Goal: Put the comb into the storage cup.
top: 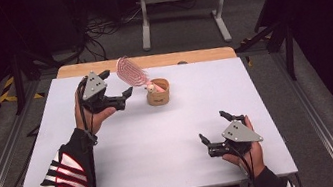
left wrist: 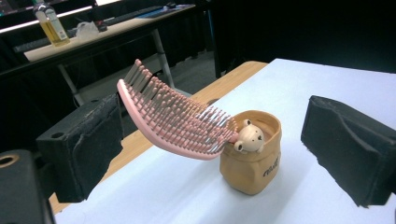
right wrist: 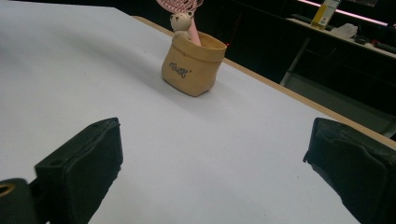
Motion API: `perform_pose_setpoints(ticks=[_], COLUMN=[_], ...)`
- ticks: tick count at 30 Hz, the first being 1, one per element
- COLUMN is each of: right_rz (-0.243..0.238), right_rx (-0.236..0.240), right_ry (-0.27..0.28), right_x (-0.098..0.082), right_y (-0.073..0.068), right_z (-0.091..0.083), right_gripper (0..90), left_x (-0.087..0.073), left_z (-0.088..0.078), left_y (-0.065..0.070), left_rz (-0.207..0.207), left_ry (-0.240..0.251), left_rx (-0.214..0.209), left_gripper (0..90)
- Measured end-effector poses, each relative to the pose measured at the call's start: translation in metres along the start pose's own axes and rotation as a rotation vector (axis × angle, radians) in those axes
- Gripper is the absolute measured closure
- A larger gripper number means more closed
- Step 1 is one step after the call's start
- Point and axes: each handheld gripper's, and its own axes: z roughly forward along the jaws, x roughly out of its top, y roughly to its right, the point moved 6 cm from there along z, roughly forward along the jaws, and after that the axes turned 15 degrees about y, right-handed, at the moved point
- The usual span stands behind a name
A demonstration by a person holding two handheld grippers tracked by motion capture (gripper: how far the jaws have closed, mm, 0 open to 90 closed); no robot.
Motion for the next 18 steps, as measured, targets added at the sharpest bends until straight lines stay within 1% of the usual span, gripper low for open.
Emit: perform_pose_setpoints(ticks=[5,7,11,15,16,18], right_rz=[0.0,0.0,-0.001,-0.001,-0.002,-0.002], right_rx=[0.0,0.0,0.001,0.0,0.0,-0.001], right_ry=[0.0,0.001,0.001,0.001,0.003,0.003], right_x=[0.0,0.0,0.0,0.0,0.0,0.0], right_y=[0.0,0.0,0.0,0.0,0.0,0.0], right_z=[0.0,0.0,0.0,0.0,0.0,0.0], right_gripper=[4.1,4.1,4.1,4.1,4.1,4.1], left_x=[-0.002,-0.002,-0.004,-0.005,-0.006,-0.007], left_z=[-0.003,-0.004,-0.006,-0.008,-0.009,-0.01], left_y=[0.006,0.008,0.013,0.018,0.02,0.022], left_rz=[0.014,0.013,0.017,0.015,0.023,0.023], left_ry=[0.003,0.013,0.008,0.016,0.015,0.015], left_rx=[-0.009,-0.015,-0.029,-0.039,-0.042,-0.046], left_gripper=[6.9,6.9,6.8,6.8,6.8,6.8])
